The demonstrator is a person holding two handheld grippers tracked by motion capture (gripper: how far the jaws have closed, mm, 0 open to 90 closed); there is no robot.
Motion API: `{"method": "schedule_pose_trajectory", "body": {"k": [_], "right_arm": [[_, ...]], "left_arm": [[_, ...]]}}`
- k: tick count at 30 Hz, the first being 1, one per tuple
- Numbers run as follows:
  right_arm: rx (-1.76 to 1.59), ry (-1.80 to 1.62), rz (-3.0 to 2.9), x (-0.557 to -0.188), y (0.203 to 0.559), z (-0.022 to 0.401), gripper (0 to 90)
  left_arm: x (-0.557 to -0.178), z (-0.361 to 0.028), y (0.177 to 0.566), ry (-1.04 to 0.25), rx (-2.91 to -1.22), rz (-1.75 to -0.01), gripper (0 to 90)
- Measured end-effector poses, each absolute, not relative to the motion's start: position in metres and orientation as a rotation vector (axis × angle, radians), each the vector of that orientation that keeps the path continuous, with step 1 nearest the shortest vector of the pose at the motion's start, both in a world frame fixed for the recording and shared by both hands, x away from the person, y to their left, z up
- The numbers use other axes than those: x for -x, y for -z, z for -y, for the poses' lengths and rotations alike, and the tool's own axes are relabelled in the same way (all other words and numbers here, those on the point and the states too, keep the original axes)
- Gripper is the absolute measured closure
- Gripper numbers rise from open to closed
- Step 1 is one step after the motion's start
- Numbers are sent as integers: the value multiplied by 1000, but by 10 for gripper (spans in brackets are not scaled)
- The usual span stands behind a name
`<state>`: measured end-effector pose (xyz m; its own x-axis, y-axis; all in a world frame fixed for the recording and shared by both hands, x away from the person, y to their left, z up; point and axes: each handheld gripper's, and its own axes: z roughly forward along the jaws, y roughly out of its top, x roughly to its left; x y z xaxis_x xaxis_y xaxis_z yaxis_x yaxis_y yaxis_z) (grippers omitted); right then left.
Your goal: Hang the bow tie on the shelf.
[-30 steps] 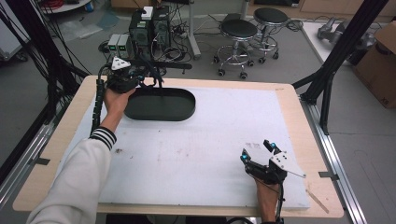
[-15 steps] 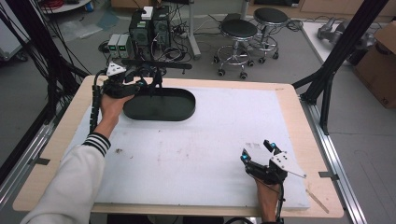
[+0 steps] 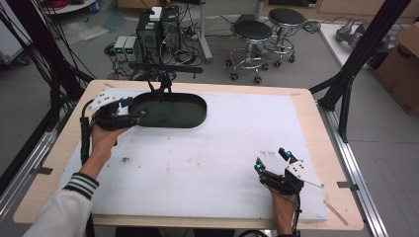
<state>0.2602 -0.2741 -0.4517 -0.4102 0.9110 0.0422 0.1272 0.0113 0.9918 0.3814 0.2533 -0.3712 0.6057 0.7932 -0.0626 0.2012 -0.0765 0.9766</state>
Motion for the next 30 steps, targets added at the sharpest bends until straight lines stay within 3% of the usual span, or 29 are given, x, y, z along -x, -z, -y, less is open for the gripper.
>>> {"method": "schedule_pose_trajectory", "body": {"k": [6,13,30], "right_arm": [[-1073,-1450,-1611,-259,452,271,104],[-1084,-1458,-1603,-259,452,272,104],[-1091,-1452,-1594,-259,452,273,104]], "left_arm": [[-330,-276,391,-675,-1636,-776,224],[-297,-304,421,-691,-1584,-784,212],[-285,-315,452,-651,-1478,-780,190]]}}
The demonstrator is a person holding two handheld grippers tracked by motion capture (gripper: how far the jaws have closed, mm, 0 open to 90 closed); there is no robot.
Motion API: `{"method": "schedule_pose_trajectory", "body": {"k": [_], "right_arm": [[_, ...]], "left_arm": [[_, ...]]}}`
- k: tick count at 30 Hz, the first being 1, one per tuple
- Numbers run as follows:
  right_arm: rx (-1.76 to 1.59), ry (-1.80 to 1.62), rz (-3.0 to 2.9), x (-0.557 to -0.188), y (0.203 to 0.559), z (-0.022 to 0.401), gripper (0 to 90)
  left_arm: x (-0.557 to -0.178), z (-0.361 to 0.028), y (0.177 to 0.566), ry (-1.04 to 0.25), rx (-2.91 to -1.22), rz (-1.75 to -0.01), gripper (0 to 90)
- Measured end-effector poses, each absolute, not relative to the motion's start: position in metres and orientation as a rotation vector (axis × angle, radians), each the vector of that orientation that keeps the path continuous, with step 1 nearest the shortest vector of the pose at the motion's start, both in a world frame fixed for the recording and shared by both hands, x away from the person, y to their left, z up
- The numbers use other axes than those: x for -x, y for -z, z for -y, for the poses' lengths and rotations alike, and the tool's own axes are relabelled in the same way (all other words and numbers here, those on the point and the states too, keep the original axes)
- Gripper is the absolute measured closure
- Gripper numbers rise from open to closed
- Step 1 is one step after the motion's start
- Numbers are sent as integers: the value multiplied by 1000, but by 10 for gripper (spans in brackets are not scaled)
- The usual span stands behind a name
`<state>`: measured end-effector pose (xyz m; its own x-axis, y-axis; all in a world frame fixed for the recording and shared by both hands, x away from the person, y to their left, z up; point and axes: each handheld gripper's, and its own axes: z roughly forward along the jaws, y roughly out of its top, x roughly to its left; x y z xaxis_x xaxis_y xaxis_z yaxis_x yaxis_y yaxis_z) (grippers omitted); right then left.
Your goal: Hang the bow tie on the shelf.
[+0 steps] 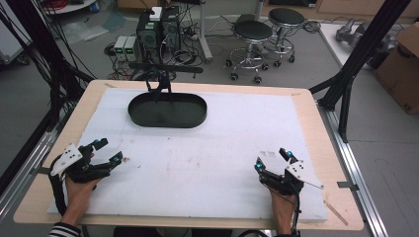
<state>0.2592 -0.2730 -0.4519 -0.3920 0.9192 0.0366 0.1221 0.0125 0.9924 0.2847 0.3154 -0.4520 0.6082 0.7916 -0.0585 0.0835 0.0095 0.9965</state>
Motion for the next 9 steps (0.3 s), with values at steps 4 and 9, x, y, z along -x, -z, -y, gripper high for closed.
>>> {"method": "schedule_pose_trajectory", "body": {"k": [4,9], "right_arm": [[-1087,-1446,-1598,-259,452,272,104],[-1087,-1446,-1592,-259,452,273,104]], "left_arm": [[-283,-314,452,-672,-1488,-769,195],[-283,-314,452,-670,-1484,-770,196]]}}
